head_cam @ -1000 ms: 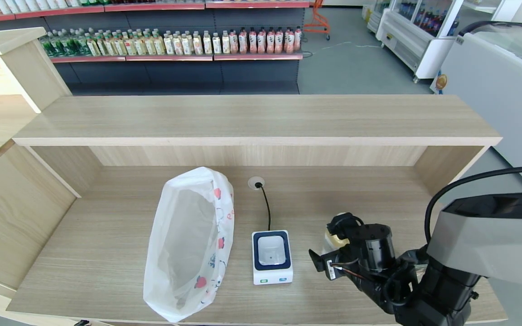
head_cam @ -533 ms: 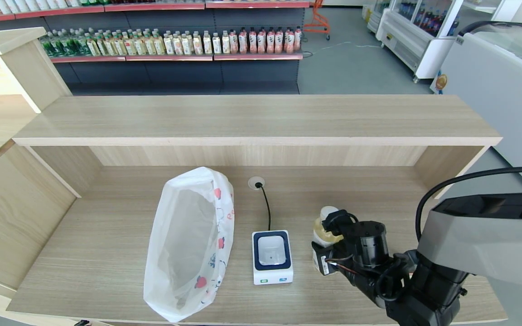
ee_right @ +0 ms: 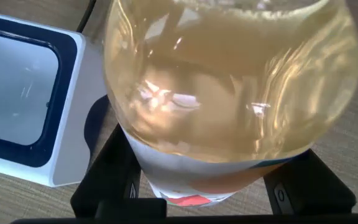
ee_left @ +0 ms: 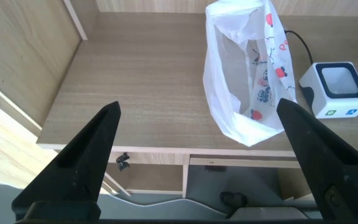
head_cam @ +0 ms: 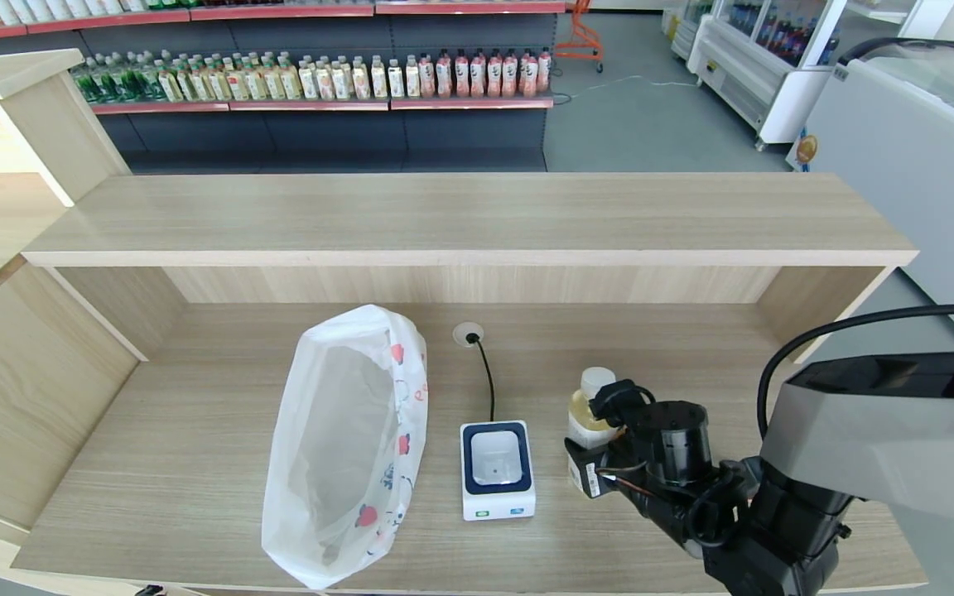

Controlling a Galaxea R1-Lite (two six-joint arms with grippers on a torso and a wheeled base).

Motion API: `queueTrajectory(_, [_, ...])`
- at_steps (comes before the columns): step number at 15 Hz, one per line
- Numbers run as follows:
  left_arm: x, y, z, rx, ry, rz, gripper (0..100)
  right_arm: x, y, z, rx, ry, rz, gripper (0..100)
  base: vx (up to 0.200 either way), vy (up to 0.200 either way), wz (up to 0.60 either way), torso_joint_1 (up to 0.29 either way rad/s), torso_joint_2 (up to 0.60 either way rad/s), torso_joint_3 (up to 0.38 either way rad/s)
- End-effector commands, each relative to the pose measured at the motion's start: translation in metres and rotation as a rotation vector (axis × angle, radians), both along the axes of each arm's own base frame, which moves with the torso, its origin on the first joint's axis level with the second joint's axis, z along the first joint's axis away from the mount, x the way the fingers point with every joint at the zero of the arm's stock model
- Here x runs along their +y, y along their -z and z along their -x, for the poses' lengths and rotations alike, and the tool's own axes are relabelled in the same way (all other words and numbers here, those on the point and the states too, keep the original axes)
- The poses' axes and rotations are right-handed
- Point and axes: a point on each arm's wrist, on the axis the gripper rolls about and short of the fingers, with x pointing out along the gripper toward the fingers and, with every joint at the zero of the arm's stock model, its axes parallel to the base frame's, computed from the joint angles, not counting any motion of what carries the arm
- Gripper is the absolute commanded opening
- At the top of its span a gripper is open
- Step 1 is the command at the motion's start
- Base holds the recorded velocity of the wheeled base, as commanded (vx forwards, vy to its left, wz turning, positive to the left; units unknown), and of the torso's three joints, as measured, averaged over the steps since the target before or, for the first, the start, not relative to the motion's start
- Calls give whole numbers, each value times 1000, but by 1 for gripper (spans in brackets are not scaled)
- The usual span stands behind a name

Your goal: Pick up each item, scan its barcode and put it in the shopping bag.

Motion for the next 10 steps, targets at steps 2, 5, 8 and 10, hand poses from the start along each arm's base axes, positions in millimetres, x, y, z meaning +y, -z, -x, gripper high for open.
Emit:
queueTrajectory(2, [0, 0, 0, 0, 0, 0, 100, 1, -16, 0, -53, -20, -47, 0, 0, 0, 0, 0, 0, 0])
queueTrajectory(5, [0, 0, 0, 0, 0, 0, 100, -10, -47, -1, -96, -36, -175, 0, 0, 0, 0, 0, 0, 0])
queueTrajectory(8, [0, 0, 0, 0, 0, 0, 100, -38, -69, -2, -88, -108, -290, 0, 0, 0, 0, 0, 0, 0])
queueTrajectory(10, [0, 0, 0, 0, 0, 0, 100, -68, -88, -2, -92, -279, -356, 0, 0, 0, 0, 0, 0, 0])
